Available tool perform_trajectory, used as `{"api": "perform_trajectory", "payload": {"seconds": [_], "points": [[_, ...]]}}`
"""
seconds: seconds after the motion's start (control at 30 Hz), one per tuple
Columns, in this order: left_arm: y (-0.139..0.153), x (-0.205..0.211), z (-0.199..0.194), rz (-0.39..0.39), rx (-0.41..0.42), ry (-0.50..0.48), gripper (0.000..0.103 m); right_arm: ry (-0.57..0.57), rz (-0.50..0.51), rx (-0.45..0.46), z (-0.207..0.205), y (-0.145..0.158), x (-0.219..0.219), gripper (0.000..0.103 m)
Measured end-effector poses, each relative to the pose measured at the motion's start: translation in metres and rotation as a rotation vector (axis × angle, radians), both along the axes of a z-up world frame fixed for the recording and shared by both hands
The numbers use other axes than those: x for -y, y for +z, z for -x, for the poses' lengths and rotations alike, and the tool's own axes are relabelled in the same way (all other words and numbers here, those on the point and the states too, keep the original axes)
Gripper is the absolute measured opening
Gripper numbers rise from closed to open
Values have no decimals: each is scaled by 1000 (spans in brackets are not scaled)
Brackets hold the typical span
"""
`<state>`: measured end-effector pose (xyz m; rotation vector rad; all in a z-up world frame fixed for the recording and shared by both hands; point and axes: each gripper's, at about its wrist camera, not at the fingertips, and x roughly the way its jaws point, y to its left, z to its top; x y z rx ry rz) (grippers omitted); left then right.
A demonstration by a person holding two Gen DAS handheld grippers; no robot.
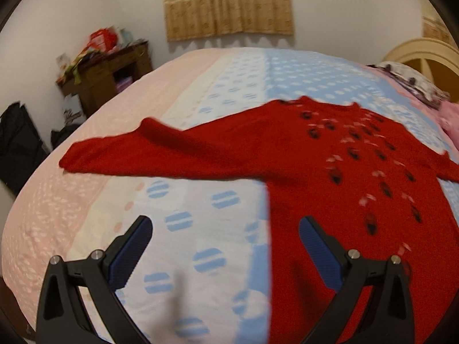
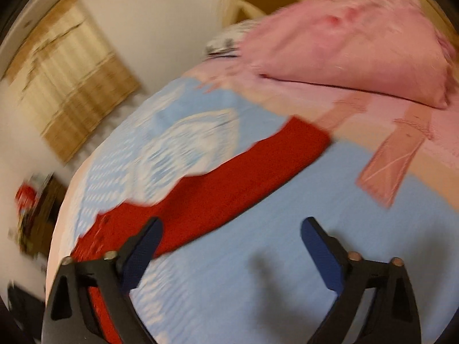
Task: Fold small clothes
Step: 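Grasp the red sweater's sleeve cuff with the right gripper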
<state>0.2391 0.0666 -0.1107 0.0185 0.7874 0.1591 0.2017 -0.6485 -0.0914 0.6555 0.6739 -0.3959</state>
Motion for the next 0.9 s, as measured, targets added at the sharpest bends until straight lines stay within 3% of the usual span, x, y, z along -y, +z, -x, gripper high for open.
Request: {"api": "perform_trajectory", "payload": {"seconds": [0.17,0.33,0.5,0.57,0.73,0.9], "points": [[-8,-17,-9,22,-10,49,103,-104,-26,-84,-27,-20,58,90],[-21,-18,-22,29,-42,64,103,-107,-14,-114,-57,-24,76,86],[-34,-16,-26,31,-70,61,103,-41,57,-183,-79,-31,67,56],[-39,-15,-27,29,-81,57,103,-25,62,-196,-84,-33,68,19],[-45,-17,-27,49,-89,50,103,13,81,-162,-86,-24,54,14],[-49,-20,-23,84,-78,42,103,116,149,-92,-100,12,3,14]]}}
